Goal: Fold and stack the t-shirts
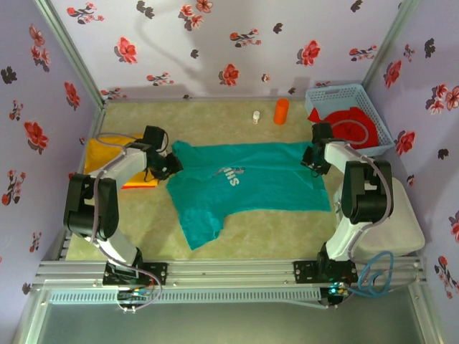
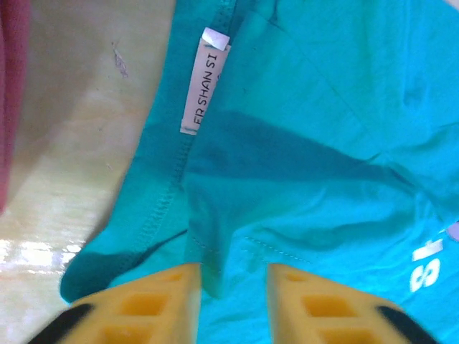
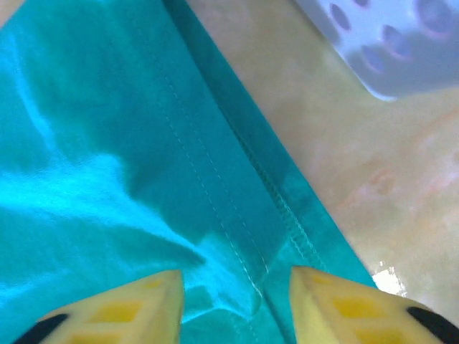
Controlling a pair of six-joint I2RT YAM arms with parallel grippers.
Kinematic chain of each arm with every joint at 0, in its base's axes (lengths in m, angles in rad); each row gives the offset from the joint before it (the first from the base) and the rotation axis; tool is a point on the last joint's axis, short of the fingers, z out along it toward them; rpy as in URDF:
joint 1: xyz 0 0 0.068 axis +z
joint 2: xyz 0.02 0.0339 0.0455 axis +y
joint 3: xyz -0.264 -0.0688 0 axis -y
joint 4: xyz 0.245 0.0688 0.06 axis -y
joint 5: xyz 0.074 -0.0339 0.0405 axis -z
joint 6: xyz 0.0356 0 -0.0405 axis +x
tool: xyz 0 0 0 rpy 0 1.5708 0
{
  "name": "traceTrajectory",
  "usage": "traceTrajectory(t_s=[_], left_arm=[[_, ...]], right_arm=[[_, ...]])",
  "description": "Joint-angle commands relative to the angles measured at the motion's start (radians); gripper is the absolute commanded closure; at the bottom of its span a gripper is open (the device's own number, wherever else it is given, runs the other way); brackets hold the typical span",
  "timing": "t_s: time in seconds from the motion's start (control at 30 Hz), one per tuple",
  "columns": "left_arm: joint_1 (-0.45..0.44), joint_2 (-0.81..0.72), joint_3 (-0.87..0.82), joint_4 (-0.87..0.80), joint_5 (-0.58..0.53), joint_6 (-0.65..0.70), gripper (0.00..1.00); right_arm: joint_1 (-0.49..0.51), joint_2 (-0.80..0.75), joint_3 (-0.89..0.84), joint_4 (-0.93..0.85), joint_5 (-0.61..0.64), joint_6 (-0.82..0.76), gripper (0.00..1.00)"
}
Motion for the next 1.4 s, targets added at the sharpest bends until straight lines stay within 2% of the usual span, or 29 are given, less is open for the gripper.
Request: traceTrajectory(t_s=[0.0,0.07,0.13,0.23,0.27,0.37,0.47,0.7,0.97,1.37], left_arm=[[0.008,-0.004,0.051,-0.048,-0.054,0.046,0.54],[0.006,-0.017,0.085,-0.090,-0.082,0.080,0.49],[-0.004,-0.039,0.097,-0.109,-0.099,0.106,0.48],[-0.071,-0.076,0.117,-0.134,-0.156,0.164,0.48],[-0.108,-0.081,0.129,-0.145,-0.181,0.187,0.48],[-0.228,-0.082,0.143,-0.152,-0.259,0.238,0.49],[-0.327,-0.070,0.116,-0.091,-0.312,0.270,0.53],[-0.470,0.059,0.109,-0.007,-0.451,0.292,0.58],[-0.501,0.227,0.178,-0.008,-0.524,0.305,0.60],[-0.506,0.280,0.176,0.028,-0.577,0.291,0.70]], right_arm=[[0.002,-0.097,-0.013,0.003,-0.008,-0.008,0.44],[0.010,-0.140,-0.020,0.001,-0.020,-0.016,0.31],[0.029,-0.179,-0.026,0.001,-0.020,-0.024,0.23],[0.071,-0.234,-0.054,0.017,0.007,-0.028,0.04],[0.080,-0.252,-0.070,0.031,0.006,-0.021,0.01],[0.082,-0.281,-0.120,0.073,-0.027,0.020,0.01],[0.084,-0.288,-0.153,0.087,-0.042,0.048,0.01],[0.088,-0.313,-0.198,0.116,-0.075,0.084,0.01],[0.088,-0.357,-0.227,0.121,-0.092,0.111,0.04],[0.089,-0.389,-0.248,0.128,-0.113,0.120,0.08]])
